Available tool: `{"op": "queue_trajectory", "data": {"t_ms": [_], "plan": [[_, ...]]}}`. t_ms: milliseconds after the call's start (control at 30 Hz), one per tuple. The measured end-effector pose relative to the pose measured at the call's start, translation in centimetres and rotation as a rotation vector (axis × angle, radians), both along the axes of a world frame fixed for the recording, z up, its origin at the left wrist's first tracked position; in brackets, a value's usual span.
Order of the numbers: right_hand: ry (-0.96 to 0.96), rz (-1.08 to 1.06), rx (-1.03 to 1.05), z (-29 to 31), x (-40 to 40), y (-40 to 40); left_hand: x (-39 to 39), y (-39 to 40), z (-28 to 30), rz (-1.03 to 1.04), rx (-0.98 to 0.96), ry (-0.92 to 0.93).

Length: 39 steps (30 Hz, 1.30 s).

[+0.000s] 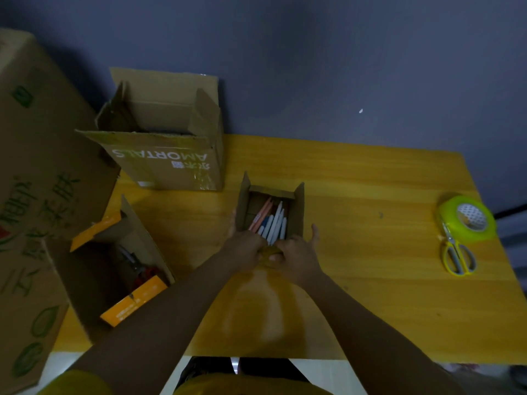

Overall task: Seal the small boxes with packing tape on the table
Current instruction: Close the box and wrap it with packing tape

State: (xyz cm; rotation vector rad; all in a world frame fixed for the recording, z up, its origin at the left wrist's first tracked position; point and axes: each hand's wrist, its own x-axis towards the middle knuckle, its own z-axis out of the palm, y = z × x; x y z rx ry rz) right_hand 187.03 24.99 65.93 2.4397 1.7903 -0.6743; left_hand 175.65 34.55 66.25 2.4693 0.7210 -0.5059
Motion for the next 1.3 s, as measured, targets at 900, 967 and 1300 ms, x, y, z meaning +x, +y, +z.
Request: {"op": "queue_trajectory", "data": {"t_ms": [900,967,1300], "plan": [[-0.022,0.077,0.037,0.0,0.2,0.3,-1.1,0.0,-0.6,-0.024,0.319,0.096],[-0.068,0.082,0.058,-0.2,0.0,0.4,-1.0,-0.3,-0.7,0.013,0.352,0.069],[-0.161,0.114,0.029,-0.5,-0.1,0.5,-0.9,-0.3,-0.6,-0.052,0.42,0.134]]}}
